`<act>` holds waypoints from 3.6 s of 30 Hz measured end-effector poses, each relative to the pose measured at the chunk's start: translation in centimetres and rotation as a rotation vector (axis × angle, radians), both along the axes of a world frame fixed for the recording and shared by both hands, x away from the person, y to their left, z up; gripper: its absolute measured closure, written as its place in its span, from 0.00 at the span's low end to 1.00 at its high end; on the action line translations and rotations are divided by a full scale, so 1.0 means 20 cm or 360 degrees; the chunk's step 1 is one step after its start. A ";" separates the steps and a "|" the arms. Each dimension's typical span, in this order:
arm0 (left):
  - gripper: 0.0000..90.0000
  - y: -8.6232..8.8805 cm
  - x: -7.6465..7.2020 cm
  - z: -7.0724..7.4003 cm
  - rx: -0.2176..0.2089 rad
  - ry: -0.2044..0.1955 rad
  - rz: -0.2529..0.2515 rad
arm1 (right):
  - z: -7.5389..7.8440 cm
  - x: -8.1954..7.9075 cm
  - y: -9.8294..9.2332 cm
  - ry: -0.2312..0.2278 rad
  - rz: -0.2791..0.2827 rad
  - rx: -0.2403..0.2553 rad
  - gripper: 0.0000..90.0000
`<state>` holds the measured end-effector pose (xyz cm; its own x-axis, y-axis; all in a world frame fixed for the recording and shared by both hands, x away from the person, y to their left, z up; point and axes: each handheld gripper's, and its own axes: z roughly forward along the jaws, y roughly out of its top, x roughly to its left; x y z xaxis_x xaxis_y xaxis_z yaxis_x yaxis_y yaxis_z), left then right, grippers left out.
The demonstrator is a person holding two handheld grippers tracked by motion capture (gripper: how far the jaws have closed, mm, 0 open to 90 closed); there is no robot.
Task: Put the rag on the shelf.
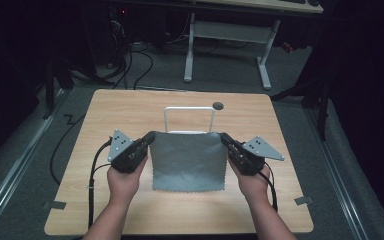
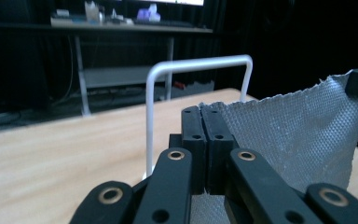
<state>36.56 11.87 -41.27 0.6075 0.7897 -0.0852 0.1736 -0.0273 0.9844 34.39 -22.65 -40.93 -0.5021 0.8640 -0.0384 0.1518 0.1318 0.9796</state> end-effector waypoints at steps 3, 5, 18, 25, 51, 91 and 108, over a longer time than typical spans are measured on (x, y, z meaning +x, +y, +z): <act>1.00 0.00 0.01 0.06 -0.0015 -0.0049 0.0006 | 0.05 0.01 0.00 -0.0033 -0.0004 0.0012 0.99; 1.00 0.00 0.02 0.10 -0.0022 -0.0089 0.0011 | 0.08 0.02 0.01 -0.0049 -0.0003 0.0017 0.99; 1.00 0.00 0.11 0.26 0.0031 -0.0201 0.0039 | 0.23 0.10 0.01 -0.0136 -0.0010 0.0050 0.99; 1.00 0.00 0.23 0.26 0.0029 -0.0146 0.0044 | 0.26 0.19 0.01 -0.0092 -0.0005 0.0107 0.99; 1.00 -0.07 0.66 0.36 0.0156 -0.0181 0.0134 | 0.37 0.64 0.03 -0.0095 -0.0116 0.0045 0.99; 1.00 -0.04 0.82 -0.24 0.0133 0.0378 -0.0052 | -0.16 0.82 0.00 0.0367 -0.0083 -0.0056 0.98; 0.97 -0.03 0.79 -0.31 0.0108 0.0407 -0.0066 | -0.22 0.80 -0.01 0.0396 -0.0108 -0.0065 0.94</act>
<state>52.33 11.25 -47.45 0.6050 0.7738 -0.1877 0.4138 -0.1041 0.9044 50.31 -22.83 -45.39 -0.4416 0.8962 0.0437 0.3973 0.1517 0.9051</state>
